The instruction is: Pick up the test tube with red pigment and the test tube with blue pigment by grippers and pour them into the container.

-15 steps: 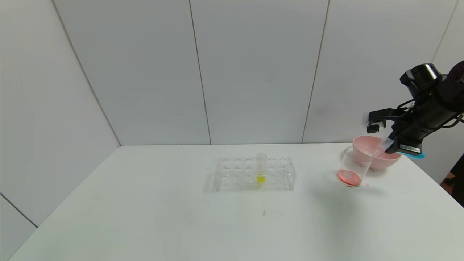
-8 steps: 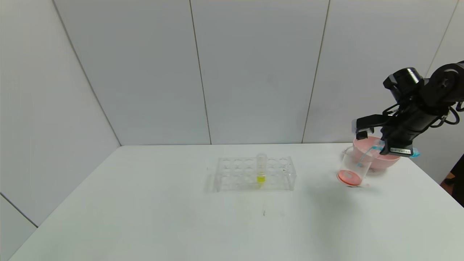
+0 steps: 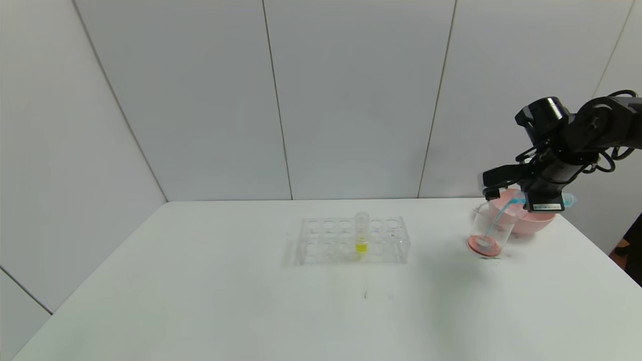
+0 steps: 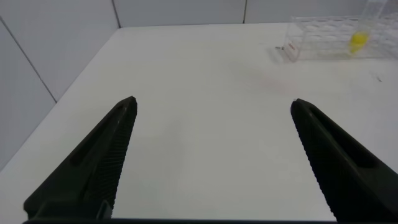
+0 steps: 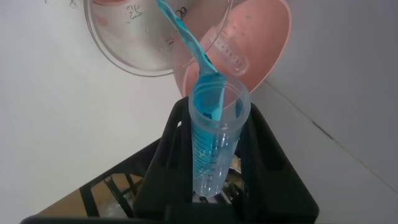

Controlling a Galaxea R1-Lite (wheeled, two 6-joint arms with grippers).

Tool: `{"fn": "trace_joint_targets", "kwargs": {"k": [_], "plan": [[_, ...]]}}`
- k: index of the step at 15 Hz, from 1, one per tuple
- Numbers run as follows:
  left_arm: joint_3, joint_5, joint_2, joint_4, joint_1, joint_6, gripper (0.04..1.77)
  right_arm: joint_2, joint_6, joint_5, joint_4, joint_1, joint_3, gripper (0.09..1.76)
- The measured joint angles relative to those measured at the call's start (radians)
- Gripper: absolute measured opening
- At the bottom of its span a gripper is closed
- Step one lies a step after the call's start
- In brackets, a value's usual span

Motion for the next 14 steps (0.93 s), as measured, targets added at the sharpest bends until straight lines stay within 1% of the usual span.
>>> {"fn": "trace_joint_targets", "kwargs": {"k": [3, 7, 9, 12, 14], "plan": [[0.0, 0.0, 0.0, 0.0, 0.0, 0.0, 1.76, 0.003, -0.031, -0.03, 0.007, 0.014, 0.0, 0.5], [0.0, 0.0, 0.0, 0.0, 0.0, 0.0, 1.76, 0.001, -0.103, -0.114, 0.001, 0.038, 0.0, 0.5], [0.0, 0.0, 0.0, 0.0, 0.0, 0.0, 1.76, 0.0, -0.119, -0.121, 0.001, 0.046, 0.0, 0.5], [0.0, 0.0, 0.0, 0.0, 0.0, 0.0, 1.76, -0.001, -0.144, -0.161, 0.0, 0.05, 0.0, 0.5], [0.0, 0.0, 0.0, 0.0, 0.0, 0.0, 1.76, -0.002, -0.15, -0.165, 0.0, 0.053, 0.0, 0.5]]}}
